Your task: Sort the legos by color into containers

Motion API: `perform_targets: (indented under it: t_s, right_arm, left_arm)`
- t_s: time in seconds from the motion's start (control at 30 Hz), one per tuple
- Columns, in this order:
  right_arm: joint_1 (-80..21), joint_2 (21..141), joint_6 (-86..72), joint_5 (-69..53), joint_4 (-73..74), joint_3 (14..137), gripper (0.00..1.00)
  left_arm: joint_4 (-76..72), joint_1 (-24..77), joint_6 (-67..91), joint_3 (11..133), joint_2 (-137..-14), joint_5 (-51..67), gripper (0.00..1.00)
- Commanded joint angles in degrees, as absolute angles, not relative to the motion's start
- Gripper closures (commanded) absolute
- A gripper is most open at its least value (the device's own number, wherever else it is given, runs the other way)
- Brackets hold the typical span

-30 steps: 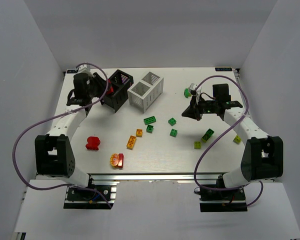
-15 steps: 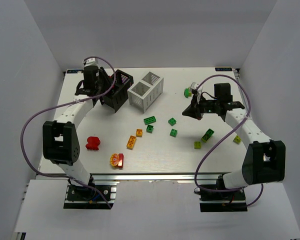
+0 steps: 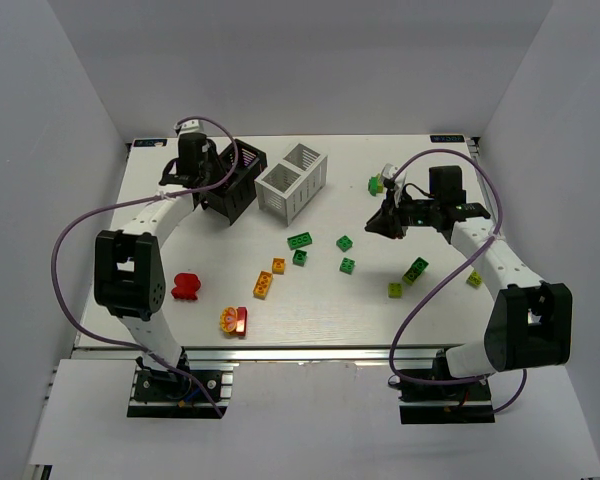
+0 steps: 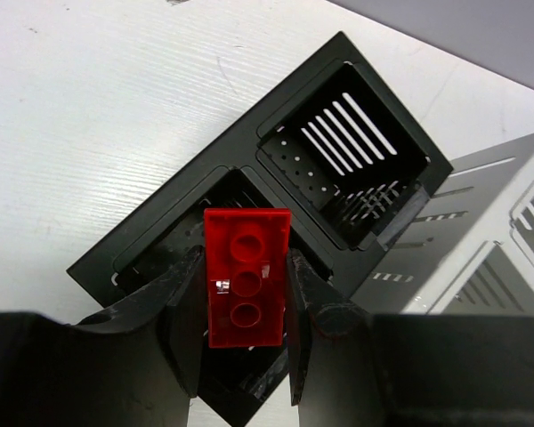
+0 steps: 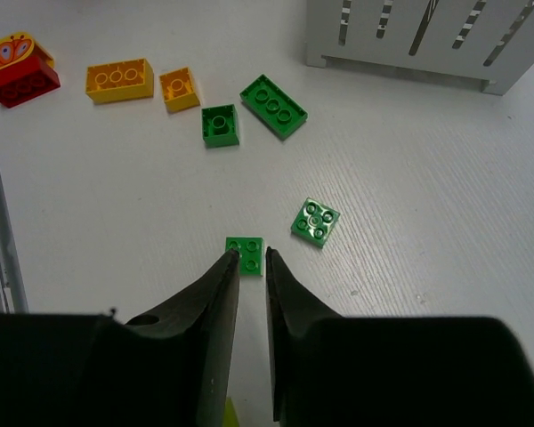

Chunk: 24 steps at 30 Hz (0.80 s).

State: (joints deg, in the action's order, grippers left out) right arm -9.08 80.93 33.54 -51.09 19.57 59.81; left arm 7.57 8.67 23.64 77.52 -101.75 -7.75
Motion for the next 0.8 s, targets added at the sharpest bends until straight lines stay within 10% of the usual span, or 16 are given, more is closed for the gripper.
perform_targets:
  t_s: [0.0, 0.5, 0.7, 0.77]
  right_arm:
    - [-9.14, 79.37, 34.54, -51.24, 19.69, 61.35, 0.75]
    - [-9.14, 77.17, 36.91, -51.15, 21.44, 60.03, 0.41]
    - [-9.14, 76.64, 37.35, -51.5, 21.71, 60.12, 0.41]
    - [-9.14, 76.2, 38.14, -51.59, 21.97, 60.03, 0.42]
  left_arm:
    - [9.05, 9.05, 23.2, 80.42, -100.99, -11.24, 0.64]
    - [10.2, 9.49, 23.29, 81.39, -96.16, -10.9, 0.34]
    - [13.61, 9.41, 22.76, 82.27, -93.52, -11.34, 0.38]
    - [13.97, 9.4, 23.03, 80.43, -89.85, -11.69, 0.54]
